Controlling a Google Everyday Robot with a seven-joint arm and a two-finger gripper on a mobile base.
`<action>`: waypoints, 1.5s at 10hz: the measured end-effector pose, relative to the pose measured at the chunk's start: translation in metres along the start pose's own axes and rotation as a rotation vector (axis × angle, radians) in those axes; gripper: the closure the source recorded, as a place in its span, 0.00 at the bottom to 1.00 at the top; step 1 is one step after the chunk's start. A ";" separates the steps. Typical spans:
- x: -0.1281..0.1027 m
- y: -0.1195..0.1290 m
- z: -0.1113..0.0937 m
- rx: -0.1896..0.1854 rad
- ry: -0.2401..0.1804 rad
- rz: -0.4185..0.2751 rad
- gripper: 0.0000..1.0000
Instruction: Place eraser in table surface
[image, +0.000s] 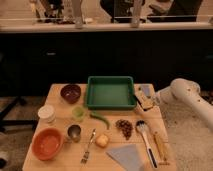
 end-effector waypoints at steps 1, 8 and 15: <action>0.001 -0.002 0.001 0.005 0.002 0.009 1.00; 0.012 -0.022 -0.005 0.039 0.013 0.062 1.00; 0.043 -0.045 -0.005 0.050 0.028 0.130 1.00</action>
